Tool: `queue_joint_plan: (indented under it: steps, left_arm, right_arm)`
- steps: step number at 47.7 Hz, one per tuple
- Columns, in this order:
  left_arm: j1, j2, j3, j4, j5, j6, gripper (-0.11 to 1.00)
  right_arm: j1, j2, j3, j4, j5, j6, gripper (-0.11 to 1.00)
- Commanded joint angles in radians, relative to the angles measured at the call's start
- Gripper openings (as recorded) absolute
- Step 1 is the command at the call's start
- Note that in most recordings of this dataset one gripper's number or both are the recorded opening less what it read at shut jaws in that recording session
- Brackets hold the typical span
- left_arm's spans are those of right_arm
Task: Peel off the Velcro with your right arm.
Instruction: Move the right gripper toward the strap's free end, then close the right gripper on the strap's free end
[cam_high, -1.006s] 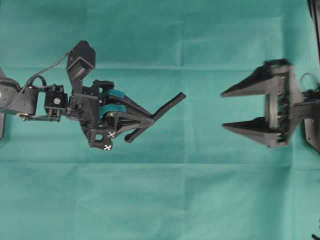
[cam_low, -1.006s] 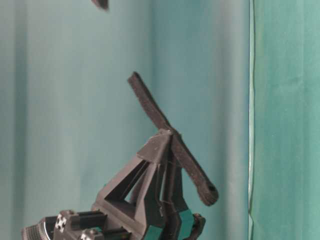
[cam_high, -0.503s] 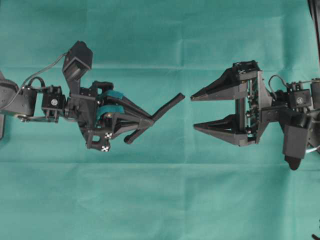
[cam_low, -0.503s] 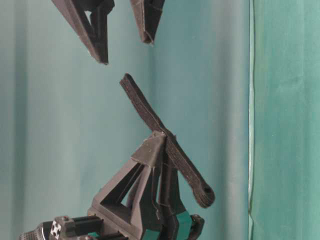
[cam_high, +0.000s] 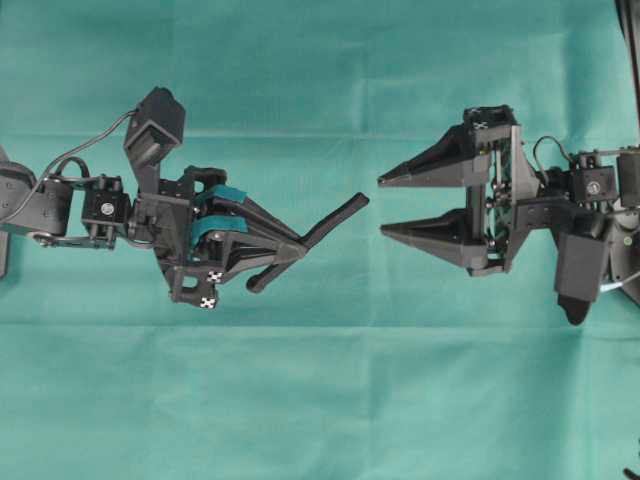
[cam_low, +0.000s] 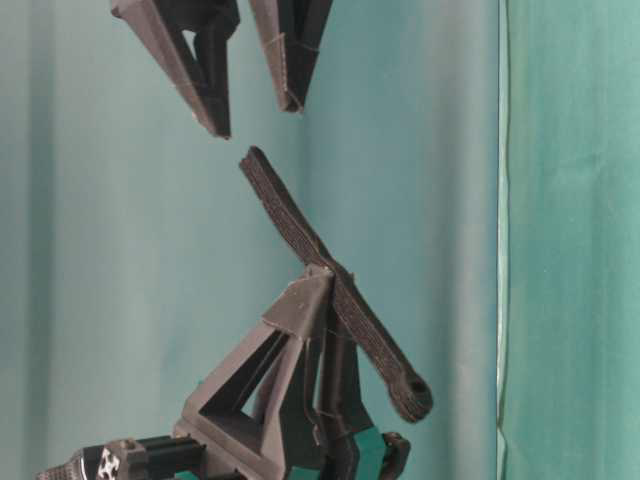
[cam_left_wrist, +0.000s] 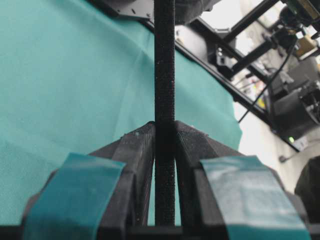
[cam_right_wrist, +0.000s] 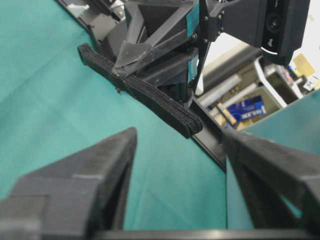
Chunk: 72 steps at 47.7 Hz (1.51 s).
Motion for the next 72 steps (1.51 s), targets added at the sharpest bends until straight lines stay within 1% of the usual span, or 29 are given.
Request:
queue_joint_plan:
  steps: [1,4,7,23,47,60,72]
  left_arm:
    - [-0.003,-0.025,-0.011,-0.002,-0.011,0.002,0.10]
    - [-0.003,-0.023,-0.011,-0.002,-0.011,0.002,0.10]
    - [-0.003,-0.025,-0.011,-0.002,-0.011,0.002,0.10]
    - [-0.003,-0.025,-0.009,-0.002,-0.011,0.003,0.10]
    - [-0.003,-0.025,-0.003,0.000,-0.011,0.005,0.10]
    - [-0.003,-0.025,-0.003,-0.002,-0.011,0.005,0.10]
    - [-0.003,-0.025,0.000,-0.002,-0.040,0.005,0.10]
  right_arm:
    - [-0.003,0.000,-0.021,0.003,-0.021,-0.003,0.22]
    - [-0.003,0.003,-0.023,0.003,-0.028,-0.009,0.14]
    - [-0.003,0.008,-0.025,0.005,-0.031,-0.017,0.10]
    - [-0.012,0.061,-0.057,0.003,-0.044,-0.026,0.10]
    - [-0.015,0.057,-0.040,0.003,-0.058,-0.026,0.09]
    - [-0.018,0.054,-0.025,0.003,-0.087,-0.025,0.09]
    - [-0.023,0.054,-0.018,0.005,-0.103,-0.026,-0.01]
